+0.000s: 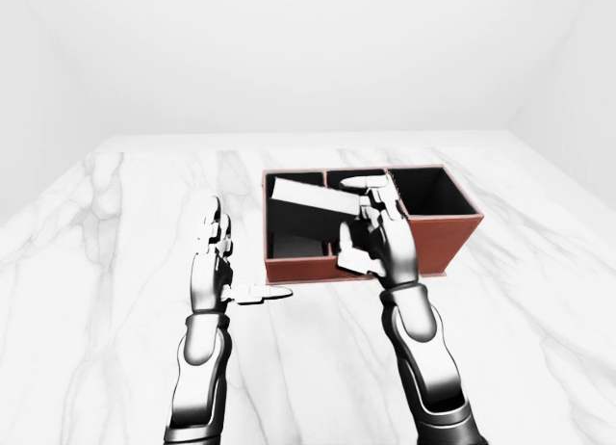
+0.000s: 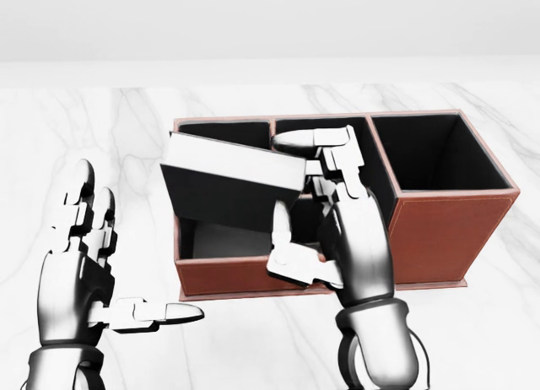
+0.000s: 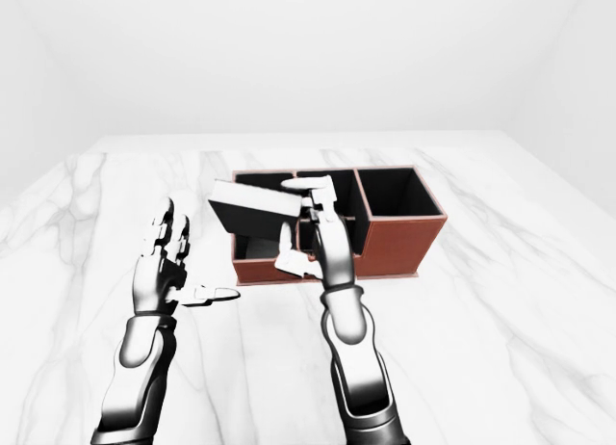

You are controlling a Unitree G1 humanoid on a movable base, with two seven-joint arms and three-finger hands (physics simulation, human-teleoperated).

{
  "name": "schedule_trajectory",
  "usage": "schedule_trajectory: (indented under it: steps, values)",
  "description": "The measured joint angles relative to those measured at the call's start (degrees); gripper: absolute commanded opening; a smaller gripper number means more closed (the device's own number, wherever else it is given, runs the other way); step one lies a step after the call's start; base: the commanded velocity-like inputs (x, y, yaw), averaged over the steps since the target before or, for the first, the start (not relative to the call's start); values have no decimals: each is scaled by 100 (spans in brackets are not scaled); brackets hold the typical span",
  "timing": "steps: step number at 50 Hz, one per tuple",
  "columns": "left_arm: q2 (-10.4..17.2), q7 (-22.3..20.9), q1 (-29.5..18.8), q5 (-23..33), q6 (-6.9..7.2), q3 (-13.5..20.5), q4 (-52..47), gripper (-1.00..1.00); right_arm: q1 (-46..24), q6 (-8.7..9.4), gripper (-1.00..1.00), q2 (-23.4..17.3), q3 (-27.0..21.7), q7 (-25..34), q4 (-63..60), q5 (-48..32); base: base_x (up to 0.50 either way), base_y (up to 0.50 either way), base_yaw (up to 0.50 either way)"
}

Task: Pick up the book and place it in the right compartment of the caddy.

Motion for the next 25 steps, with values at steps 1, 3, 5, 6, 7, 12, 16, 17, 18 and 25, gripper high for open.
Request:
schedule_trajectory:
  steps: [1,3,5,6,7,12,16,17,18,25]
  values:
    - [0,0,0,0,0,0,0,100,-49,0,-100,-2,-28,0,-56,8,0,0,0]
    - [0,0,-1,0,0,1,1,100,-157,0,-100,-8,-87,10,-154,54,0,0,0]
    - [0,-1,-1,0,0,2,4,100,-279,0,-100,-16,-154,15,-234,69,0,0,0]
    - [0,-1,-1,-1,0,2,5,100,-341,0,-100,-21,-188,19,-268,77,0,0,0]
    - [1,-1,-1,-1,0,3,7,100,-407,0,-100,-27,-224,23,-299,89,0,0,0]
    - [1,-2,-1,-2,0,4,14,100,-744,0,-100,-73,-410,42,-374,136,0,0,0]
    - [1,-1,-2,-2,0,4,18,100,-967,0,-100,-132,-564,58,-328,201,0,0,0]
    - [1,-1,-2,-1,0,3,19,100,-1019,0,-100,-151,-607,58,-308,213,0,0,0]
    - [0,-1,-2,-1,0,3,19,100,-1068,0,-100,-173,-650,66,-284,228,0,0,0]
    - [-1,2,-4,5,0,-1,27,100,-1373,0,-100,-378,-994,76,-89,390,0,0,0]
